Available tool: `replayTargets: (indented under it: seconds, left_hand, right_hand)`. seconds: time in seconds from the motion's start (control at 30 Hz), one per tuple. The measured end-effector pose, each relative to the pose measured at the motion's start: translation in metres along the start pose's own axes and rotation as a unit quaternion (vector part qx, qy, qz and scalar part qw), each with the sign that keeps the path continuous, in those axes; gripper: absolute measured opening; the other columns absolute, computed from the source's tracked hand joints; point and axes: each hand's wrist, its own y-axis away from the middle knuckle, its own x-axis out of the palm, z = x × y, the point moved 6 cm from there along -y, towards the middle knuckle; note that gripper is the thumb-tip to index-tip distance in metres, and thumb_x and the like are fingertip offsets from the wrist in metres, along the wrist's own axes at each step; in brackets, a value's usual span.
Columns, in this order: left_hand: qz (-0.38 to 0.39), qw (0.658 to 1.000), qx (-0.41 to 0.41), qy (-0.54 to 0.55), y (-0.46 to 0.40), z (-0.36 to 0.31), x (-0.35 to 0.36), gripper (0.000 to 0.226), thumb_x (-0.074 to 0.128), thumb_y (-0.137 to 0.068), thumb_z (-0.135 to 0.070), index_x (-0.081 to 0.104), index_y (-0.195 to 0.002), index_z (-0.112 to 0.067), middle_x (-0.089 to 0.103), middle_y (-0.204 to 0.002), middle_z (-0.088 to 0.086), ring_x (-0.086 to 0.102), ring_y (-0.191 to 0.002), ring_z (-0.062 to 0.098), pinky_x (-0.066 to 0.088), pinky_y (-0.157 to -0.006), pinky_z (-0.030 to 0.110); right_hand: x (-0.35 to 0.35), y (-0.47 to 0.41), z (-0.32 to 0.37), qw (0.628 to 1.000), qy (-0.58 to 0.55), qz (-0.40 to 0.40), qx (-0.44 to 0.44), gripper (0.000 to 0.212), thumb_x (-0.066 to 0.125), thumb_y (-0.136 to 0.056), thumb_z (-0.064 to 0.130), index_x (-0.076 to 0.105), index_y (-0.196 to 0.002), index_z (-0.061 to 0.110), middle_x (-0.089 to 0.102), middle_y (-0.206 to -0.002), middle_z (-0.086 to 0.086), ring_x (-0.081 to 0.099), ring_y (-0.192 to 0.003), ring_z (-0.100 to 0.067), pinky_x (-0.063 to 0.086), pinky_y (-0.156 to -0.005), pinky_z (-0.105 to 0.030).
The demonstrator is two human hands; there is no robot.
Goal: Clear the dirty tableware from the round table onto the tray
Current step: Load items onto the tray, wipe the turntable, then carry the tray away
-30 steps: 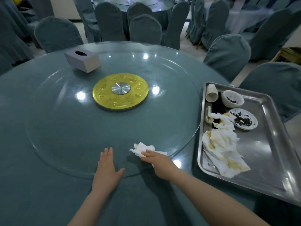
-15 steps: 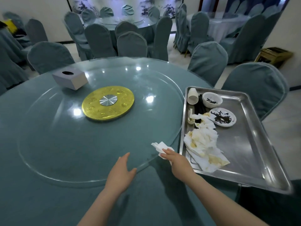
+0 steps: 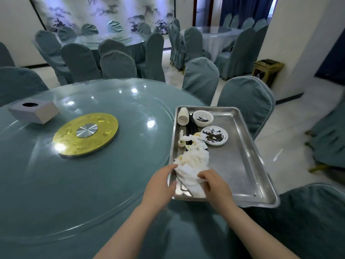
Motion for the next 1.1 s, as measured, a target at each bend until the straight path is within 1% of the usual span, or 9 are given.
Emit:
replayTargets:
  seconds: [0.17, 0.3, 0.57, 0.67, 0.77, 0.83, 0.9, 1.03, 1.1]
  left_hand:
    - [0.055, 0.994, 0.072, -0.066, -0.015, -0.04, 0.034, 0.054, 0.062, -0.088, -0.026, 0.045, -0.138, -0.036, 0.037, -0.149, -0.014, 0.033, -0.136, 0.004, 0.024, -0.109, 0.018]
    - [0.037, 0.989, 0.065, -0.125, -0.027, -0.053, 0.051, 0.042, 0.058, -0.089, -0.04, 0.053, -0.13, -0.034, 0.057, -0.132, -0.014, 0.05, -0.12, 0.009, 0.038, -0.095, 0.024]
    - [-0.004, 0.983, 0.053, -0.173, -0.053, -0.055, 0.075, 0.022, 0.055, -0.092, -0.034, 0.069, -0.11, -0.033, 0.071, -0.106, -0.008, 0.062, -0.099, 0.015, 0.045, -0.077, 0.026]
    - [-0.028, 0.987, 0.031, -0.156, -0.064, -0.048, 0.076, 0.013, 0.06, -0.09, -0.029, 0.071, -0.096, -0.026, 0.072, -0.094, -0.008, 0.063, -0.088, 0.014, 0.039, -0.066, 0.023]
    - [-0.069, 0.99, 0.013, -0.126, -0.074, -0.04, 0.075, 0.004, 0.064, -0.088, -0.026, 0.065, -0.085, -0.022, 0.065, -0.085, -0.008, 0.058, -0.081, 0.014, 0.034, -0.064, 0.023]
    - [-0.069, 0.993, 0.013, -0.092, -0.08, -0.035, 0.08, 0.006, 0.065, -0.088, -0.024, 0.062, -0.091, -0.02, 0.06, -0.094, -0.008, 0.057, -0.086, 0.013, 0.035, -0.068, 0.021]
    - [-0.009, 0.995, 0.037, -0.087, -0.081, -0.033, 0.096, 0.021, 0.065, -0.088, -0.03, 0.061, -0.106, -0.019, 0.055, -0.111, -0.009, 0.053, -0.1, 0.009, 0.033, -0.079, 0.016]
    - [0.054, 0.987, 0.016, -0.151, -0.071, -0.006, 0.118, 0.046, 0.051, -0.095, -0.04, 0.044, -0.136, -0.023, 0.033, -0.149, -0.003, 0.026, -0.139, 0.015, 0.025, -0.11, 0.028]
    - [0.056, 0.982, -0.041, -0.176, -0.064, 0.017, 0.117, 0.05, 0.05, -0.096, -0.026, 0.035, -0.142, -0.019, 0.013, -0.158, 0.005, 0.008, -0.146, 0.024, 0.018, -0.117, 0.035]
  right_hand:
    - [-0.015, 0.001, 0.011, 0.99, 0.044, -0.003, -0.133, 0.03, 0.077, -0.061, -0.011, 0.068, -0.081, 0.009, 0.066, -0.082, -0.003, 0.062, -0.072, -0.019, 0.048, -0.056, -0.025]
    - [-0.028, -0.004, 0.002, 0.989, 0.037, -0.043, -0.136, 0.024, 0.076, -0.063, -0.012, 0.068, -0.076, 0.006, 0.066, -0.08, -0.005, 0.062, -0.07, -0.022, 0.05, -0.052, -0.027]
    - [-0.039, -0.002, -0.057, 0.997, 0.016, -0.079, 0.001, 0.027, 0.079, -0.063, -0.005, 0.069, -0.083, 0.01, 0.064, -0.081, -0.001, 0.052, -0.075, -0.011, 0.042, -0.056, -0.02]
    - [-0.041, 0.004, -0.093, 0.996, 0.019, -0.046, 0.072, 0.028, 0.072, -0.076, -0.001, 0.069, -0.101, 0.011, 0.065, -0.098, -0.002, 0.061, -0.09, -0.021, 0.05, -0.072, -0.029]
    - [-0.047, 0.017, -0.135, 0.985, 0.018, -0.017, 0.173, 0.031, 0.059, -0.088, 0.005, 0.063, -0.116, 0.019, 0.06, -0.116, 0.004, 0.053, -0.108, -0.014, 0.038, -0.086, -0.019]
    - [-0.053, 0.026, -0.158, 0.975, 0.035, 0.003, 0.219, 0.033, 0.055, -0.09, 0.007, 0.061, -0.119, 0.023, 0.056, -0.122, 0.008, 0.05, -0.112, -0.012, 0.034, -0.084, -0.018]
    - [-0.06, 0.032, -0.174, 0.964, 0.093, 0.011, 0.249, 0.035, 0.056, -0.088, 0.009, 0.059, -0.121, 0.022, 0.053, -0.126, 0.003, 0.046, -0.116, -0.017, 0.038, -0.088, -0.023]
    - [-0.068, 0.04, -0.208, 0.93, 0.187, 0.046, 0.313, 0.059, 0.057, -0.085, 0.009, 0.037, -0.14, 0.017, 0.031, -0.148, -0.01, 0.026, -0.136, -0.032, 0.023, -0.115, -0.04]
    - [-0.063, 0.045, -0.221, 0.914, 0.141, 0.084, 0.371, 0.072, 0.052, -0.085, 0.003, 0.019, -0.147, 0.021, 0.016, -0.154, -0.005, 0.039, -0.126, -0.031, 0.044, -0.099, -0.044]
